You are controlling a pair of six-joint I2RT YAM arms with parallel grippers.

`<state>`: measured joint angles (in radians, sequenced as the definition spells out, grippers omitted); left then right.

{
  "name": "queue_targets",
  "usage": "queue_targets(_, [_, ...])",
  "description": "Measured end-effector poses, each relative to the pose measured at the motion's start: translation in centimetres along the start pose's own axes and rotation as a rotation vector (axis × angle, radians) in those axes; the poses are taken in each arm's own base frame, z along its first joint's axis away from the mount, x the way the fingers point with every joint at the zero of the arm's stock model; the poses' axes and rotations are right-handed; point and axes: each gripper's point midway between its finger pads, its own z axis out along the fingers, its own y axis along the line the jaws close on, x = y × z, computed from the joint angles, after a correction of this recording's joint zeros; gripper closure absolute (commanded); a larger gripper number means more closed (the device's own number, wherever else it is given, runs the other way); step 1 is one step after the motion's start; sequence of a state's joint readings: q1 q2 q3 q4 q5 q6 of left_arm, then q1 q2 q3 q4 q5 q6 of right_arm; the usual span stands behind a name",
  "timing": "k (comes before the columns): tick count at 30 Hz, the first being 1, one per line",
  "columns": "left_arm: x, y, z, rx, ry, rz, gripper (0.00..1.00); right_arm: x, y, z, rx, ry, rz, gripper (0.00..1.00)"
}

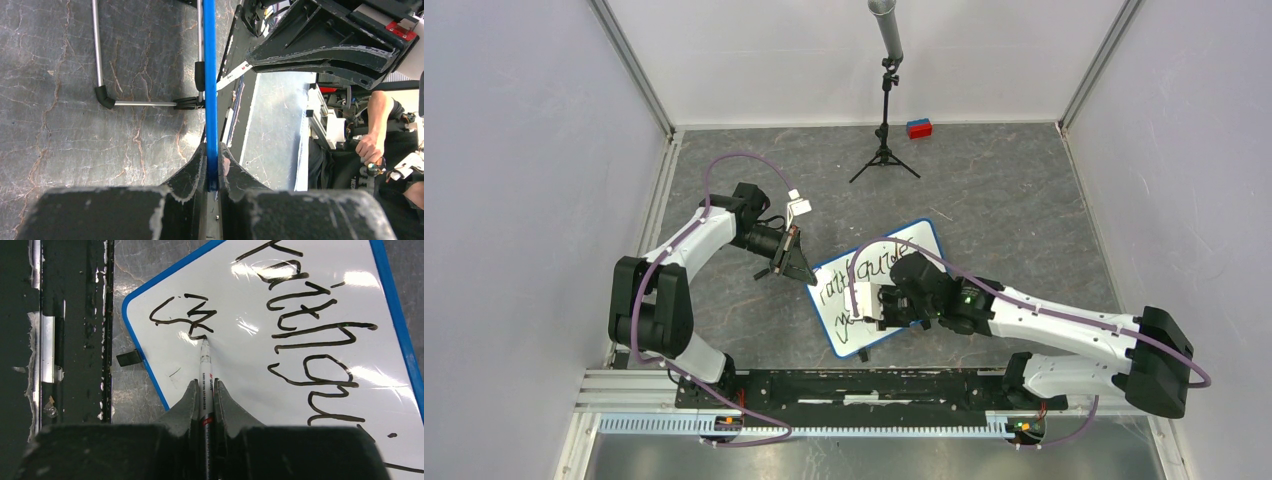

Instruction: Write a sentence on the whiteboard

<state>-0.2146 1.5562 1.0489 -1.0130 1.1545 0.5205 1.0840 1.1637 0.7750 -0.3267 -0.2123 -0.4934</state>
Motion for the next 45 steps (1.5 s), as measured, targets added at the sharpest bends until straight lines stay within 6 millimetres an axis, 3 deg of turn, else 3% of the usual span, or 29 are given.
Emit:
queue_targets(31, [0.0, 0.0, 0.0, 0.0, 0.0, -0.002, 0.98, -0.1, -0.8, -0.4, 0.04, -0.011, 0.009, 1.0])
queue_targets(45, [0.0, 0.0, 0.0, 0.0, 0.0, -0.002, 0.97, 1.2, 0.8, -0.4, -0.011, 0.003, 0.015, 1.0])
